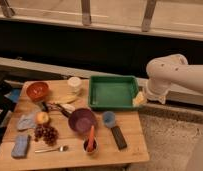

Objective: Place eraser in table surface

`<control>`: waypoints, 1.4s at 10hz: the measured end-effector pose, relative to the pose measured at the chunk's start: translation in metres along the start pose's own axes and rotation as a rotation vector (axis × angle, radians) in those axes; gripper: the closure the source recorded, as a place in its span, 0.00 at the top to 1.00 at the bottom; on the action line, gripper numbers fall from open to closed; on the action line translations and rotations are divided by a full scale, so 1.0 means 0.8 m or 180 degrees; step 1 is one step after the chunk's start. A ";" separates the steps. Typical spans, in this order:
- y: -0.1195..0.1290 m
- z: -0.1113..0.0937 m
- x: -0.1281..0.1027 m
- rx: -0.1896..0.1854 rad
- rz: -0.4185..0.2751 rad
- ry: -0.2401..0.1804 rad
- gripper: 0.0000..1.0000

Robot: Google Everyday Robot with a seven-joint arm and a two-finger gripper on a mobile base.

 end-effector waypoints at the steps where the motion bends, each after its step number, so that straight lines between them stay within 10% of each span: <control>1: 0.000 0.000 0.000 0.0000 0.0000 0.0000 0.80; 14: 0.025 0.027 0.043 0.0095 -0.0223 0.0155 0.80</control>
